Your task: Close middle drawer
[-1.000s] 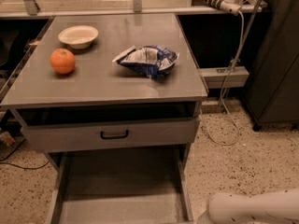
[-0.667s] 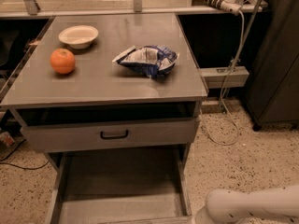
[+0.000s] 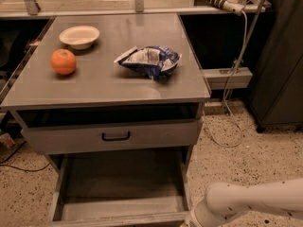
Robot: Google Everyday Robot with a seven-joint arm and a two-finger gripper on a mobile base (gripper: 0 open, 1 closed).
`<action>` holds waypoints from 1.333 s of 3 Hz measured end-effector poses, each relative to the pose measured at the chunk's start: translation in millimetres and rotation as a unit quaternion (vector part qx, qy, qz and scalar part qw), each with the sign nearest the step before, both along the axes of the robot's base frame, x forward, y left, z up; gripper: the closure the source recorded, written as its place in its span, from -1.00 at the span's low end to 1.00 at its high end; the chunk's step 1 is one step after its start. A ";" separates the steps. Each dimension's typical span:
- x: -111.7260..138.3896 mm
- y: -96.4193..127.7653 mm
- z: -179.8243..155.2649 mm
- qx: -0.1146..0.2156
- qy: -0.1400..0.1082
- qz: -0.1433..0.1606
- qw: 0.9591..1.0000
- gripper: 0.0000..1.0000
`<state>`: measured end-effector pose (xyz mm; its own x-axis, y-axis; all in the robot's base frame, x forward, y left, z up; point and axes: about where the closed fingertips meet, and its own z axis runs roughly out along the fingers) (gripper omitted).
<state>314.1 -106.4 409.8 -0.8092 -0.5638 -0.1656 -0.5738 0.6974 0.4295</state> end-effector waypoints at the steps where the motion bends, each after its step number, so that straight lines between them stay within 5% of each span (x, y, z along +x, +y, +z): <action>1: 40.4 24.2 2.6 0.017 -0.019 0.014 1.000 1.00; 3: 43.8 24.4 -0.5 0.015 -0.025 0.005 1.000 1.00; 4: 76.4 22.2 -8.1 0.022 -0.056 -0.032 0.998 1.00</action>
Offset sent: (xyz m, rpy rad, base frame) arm 0.0684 0.0388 0.0063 0.0548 -0.0688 0.0436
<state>390.5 -84.1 401.7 -0.8178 -0.5022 -0.2809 -0.5754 0.7153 0.3965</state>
